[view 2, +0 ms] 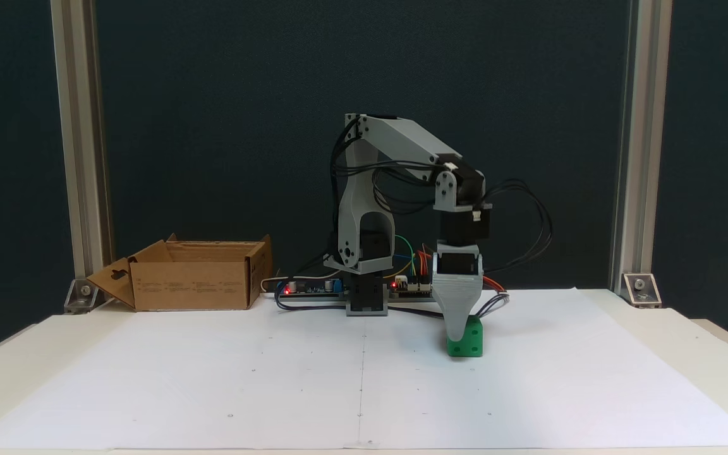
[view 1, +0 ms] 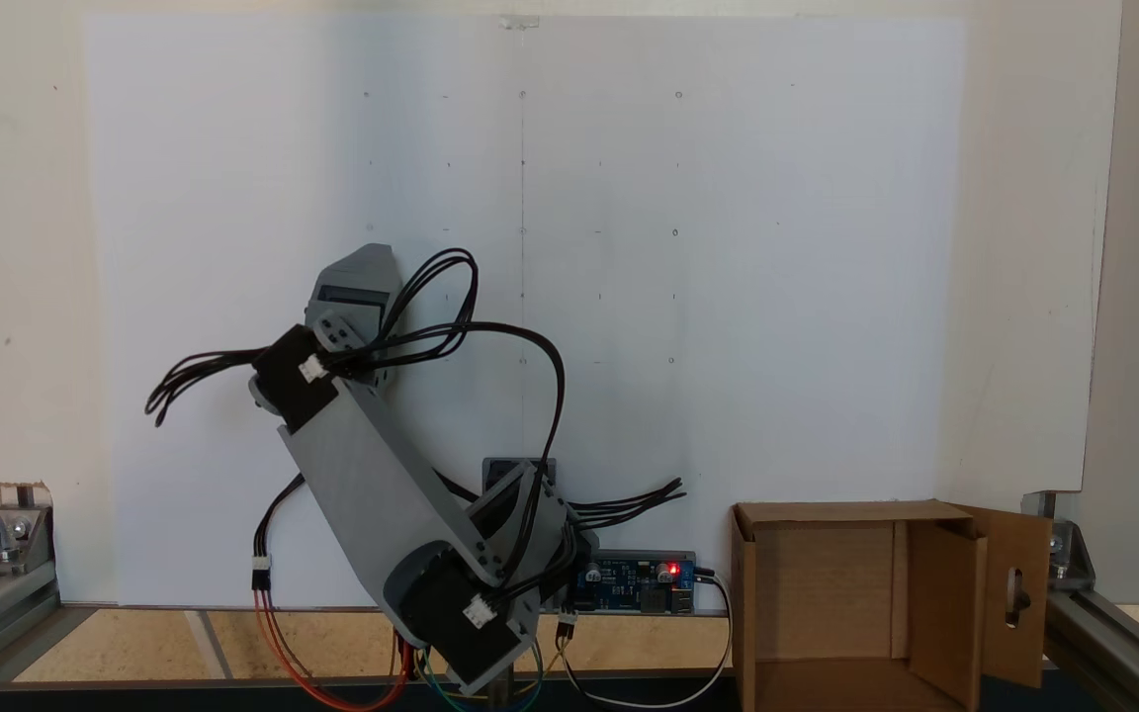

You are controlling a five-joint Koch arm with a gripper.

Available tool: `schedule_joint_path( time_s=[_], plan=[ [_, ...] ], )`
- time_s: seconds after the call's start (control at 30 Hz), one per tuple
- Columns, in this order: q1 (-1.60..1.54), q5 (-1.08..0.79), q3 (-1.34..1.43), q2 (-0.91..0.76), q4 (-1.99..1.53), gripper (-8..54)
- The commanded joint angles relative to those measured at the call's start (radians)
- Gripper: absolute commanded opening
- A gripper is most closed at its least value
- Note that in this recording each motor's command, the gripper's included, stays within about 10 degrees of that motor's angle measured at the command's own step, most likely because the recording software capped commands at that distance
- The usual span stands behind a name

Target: Grasp a green dice and put it in the bin.

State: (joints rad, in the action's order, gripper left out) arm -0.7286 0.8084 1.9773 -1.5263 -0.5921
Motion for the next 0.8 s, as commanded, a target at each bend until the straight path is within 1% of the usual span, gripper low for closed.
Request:
schedule_joint_path(
  time_s=[0.0,0.6,0.77],
  plan=[
    [-0.003,0.081,-0.02,0.005,0.011,42.1],
    [-0.005,0.081,-0.02,0.061,0.078,41.3],
    [-0.005,0.081,-0.02,0.064,0.086,37.9]
  ],
)
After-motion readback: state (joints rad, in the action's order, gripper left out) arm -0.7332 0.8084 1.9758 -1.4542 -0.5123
